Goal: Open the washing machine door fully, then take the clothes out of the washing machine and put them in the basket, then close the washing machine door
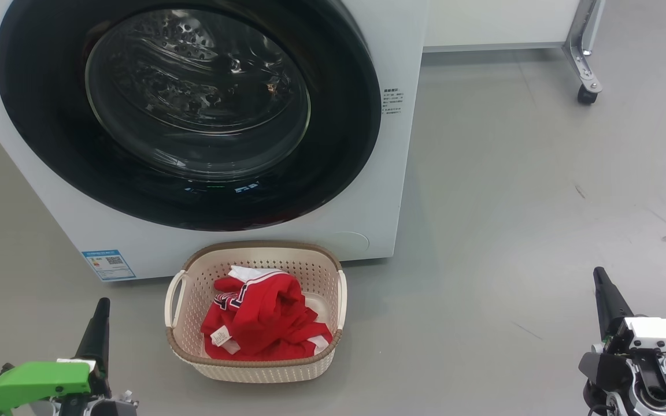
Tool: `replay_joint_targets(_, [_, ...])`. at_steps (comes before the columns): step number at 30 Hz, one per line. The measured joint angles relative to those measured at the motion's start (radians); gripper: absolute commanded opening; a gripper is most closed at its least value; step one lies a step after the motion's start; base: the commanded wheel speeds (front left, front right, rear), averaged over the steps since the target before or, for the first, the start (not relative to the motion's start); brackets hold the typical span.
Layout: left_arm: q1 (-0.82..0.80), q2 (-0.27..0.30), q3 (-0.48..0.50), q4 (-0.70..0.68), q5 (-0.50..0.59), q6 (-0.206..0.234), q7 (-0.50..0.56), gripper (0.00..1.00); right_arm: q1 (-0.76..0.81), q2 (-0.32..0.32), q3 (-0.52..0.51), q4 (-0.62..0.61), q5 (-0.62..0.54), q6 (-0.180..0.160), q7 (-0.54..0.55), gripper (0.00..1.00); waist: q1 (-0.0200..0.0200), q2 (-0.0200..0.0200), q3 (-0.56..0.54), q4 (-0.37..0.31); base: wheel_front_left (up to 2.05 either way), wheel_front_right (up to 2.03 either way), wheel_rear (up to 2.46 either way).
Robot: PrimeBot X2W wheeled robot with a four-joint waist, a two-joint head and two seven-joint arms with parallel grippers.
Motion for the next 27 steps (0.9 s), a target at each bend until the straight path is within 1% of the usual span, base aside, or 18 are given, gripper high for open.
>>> replay_joint_targets(27, [0.0, -0.001, 0.004, -0.001, 0.0, 0.0, 0.001, 0.0, 0.0, 0.0, -0.002, 0.0, 0.0, 0.0, 0.007, 0.0, 0.0, 0.0, 0.0, 0.0, 0.0, 0.0, 0.0])
